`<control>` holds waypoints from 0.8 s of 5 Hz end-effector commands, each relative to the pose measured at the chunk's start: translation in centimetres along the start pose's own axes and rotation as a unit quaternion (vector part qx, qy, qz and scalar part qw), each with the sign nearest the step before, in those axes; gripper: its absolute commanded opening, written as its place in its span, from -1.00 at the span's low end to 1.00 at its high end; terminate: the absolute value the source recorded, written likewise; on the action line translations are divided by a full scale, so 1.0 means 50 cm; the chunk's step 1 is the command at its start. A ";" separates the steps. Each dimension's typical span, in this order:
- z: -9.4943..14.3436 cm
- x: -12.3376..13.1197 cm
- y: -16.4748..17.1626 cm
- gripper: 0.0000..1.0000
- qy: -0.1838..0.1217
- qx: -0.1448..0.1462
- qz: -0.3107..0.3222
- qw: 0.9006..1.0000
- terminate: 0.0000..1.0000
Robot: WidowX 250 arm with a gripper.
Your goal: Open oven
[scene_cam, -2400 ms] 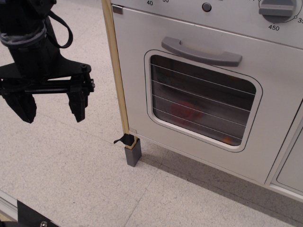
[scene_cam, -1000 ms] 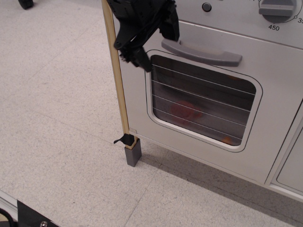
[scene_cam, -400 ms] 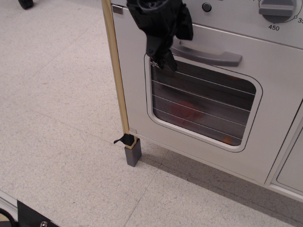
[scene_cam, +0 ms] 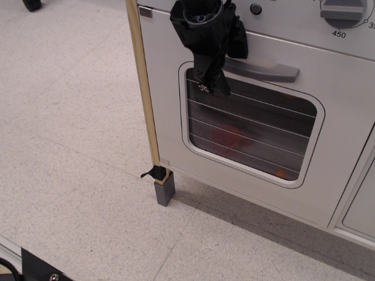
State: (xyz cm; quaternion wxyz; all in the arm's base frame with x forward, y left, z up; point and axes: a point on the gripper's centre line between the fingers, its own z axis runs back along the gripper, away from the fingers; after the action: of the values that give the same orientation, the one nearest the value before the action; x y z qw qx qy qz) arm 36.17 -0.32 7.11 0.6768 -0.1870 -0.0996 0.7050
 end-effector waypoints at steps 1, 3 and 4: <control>0.012 0.022 0.011 1.00 0.004 -0.003 -0.024 1.000 -1.00; 0.016 0.033 0.053 1.00 0.014 0.016 -0.057 0.998 -1.00; 0.025 0.052 0.087 1.00 0.018 0.033 -0.078 0.996 -1.00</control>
State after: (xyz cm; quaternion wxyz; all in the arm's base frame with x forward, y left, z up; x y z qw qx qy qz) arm 31.68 0.87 5.55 0.7389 -0.1691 -0.0813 0.6471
